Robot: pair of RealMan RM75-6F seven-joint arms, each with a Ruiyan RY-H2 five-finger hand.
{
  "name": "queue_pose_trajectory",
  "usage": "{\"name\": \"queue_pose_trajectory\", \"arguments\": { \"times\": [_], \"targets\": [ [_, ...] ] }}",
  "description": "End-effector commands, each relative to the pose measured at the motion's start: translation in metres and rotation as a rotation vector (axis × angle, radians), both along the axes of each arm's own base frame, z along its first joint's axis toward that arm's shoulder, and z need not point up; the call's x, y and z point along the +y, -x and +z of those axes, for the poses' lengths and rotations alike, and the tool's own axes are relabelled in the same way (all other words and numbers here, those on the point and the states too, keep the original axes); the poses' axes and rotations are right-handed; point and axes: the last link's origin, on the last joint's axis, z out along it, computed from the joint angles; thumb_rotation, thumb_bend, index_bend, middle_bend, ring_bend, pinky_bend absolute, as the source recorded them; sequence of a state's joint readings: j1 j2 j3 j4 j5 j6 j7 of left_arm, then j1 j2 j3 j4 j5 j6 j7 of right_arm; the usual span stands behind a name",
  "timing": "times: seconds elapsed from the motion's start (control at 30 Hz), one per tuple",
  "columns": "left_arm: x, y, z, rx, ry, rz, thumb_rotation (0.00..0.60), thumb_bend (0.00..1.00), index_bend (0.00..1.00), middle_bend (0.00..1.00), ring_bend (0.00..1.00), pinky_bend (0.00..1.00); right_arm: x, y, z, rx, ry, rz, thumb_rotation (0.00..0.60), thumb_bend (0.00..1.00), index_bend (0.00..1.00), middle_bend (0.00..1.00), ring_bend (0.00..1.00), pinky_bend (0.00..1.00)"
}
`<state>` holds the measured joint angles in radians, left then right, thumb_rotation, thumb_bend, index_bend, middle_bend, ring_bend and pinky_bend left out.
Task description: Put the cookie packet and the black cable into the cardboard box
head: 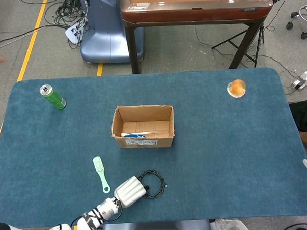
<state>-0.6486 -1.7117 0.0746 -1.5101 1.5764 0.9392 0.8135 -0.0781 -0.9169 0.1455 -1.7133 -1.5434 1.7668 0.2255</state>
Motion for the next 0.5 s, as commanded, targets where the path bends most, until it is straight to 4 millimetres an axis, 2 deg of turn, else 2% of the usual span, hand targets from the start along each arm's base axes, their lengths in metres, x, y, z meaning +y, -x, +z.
{"name": "queue_pose_trajectory", "arguments": {
  "times": [0.03, 0.37, 0.5],
  "targets": [
    [-0.0003, -0.0002, -0.0003, 0.001, 0.001, -0.001, 0.600, 0.26, 0.49, 1.00, 0.99, 1.00, 0.0001, -0.0001, 0.0001, 0.000, 0.001, 0.001, 0.600, 0.08, 0.28, 0.38, 0.26, 0.44],
    [-0.0022, 0.0024, -0.0006, 0.009, 0.008, -0.008, 0.600, 0.29, 0.63, 1.00, 0.98, 1.00, 0.0002, -0.0001, 0.0003, 0.000, 0.002, 0.000, 0.600, 0.08, 0.28, 0.38, 0.26, 0.44],
    [-0.0024, 0.0021, 0.0019, 0.010, 0.002, -0.013, 0.600, 0.30, 0.64, 1.00, 0.98, 1.00, 0.0002, -0.0001, 0.0002, -0.001, 0.001, 0.001, 0.600, 0.08, 0.28, 0.38, 0.26, 0.44]
  ]
}}
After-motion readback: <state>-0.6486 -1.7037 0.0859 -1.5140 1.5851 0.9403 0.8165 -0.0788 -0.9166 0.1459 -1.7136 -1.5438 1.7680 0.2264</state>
